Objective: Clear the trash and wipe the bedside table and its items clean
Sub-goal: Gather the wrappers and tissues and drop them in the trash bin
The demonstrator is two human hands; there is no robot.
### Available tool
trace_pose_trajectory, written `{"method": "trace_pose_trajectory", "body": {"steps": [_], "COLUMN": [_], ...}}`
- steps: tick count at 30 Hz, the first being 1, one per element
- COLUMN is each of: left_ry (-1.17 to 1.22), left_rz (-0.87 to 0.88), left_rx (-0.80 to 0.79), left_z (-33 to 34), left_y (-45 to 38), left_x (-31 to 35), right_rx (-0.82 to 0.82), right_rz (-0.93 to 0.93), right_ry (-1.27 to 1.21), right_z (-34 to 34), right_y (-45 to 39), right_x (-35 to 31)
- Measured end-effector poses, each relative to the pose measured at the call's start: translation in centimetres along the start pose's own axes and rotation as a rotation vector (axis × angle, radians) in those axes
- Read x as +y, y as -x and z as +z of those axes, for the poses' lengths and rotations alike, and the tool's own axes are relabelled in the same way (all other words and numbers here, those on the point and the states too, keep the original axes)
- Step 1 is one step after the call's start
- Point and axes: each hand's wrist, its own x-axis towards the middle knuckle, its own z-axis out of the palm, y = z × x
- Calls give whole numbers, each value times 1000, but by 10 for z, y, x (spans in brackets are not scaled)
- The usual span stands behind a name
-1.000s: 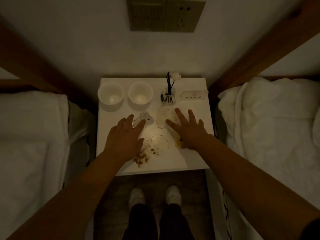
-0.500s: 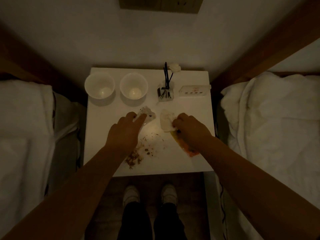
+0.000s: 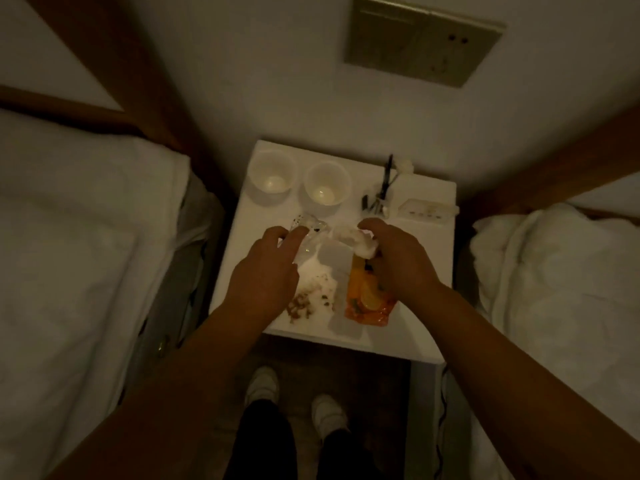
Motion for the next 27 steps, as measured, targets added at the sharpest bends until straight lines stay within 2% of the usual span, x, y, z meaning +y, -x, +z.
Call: {"method": "trace_pose_trajectory", "body": {"steps": [4, 7, 13, 16, 20, 23, 27], "left_ry": [68, 99, 135, 246, 239, 205, 210], "left_rz": [-141, -262, -594, -728, -917, -1080, -1309], "left_rx": [143, 224, 430, 589, 767, 861, 971], "left_z": [-30, -49, -78, -86, -79, -67, -41], "left_y": [44, 88, 215, 300, 414, 494, 621], "left_x": [-24, -44, -86, -94, -91, -89, -85], "right_rx": [-86, -148, -201, -200, -324, -402, -612], "right_rz": [-205, -278, -505, -742, -733, -839, -955], "right_ry": [103, 126, 234, 186, 61, 44, 85], "right_z": [16, 35, 87, 127, 190, 238, 298], "right_y": [-6, 2, 51, 102, 185, 261, 389], "right_x": [-67, -118, -225, -278, -345, -381, -410]}}
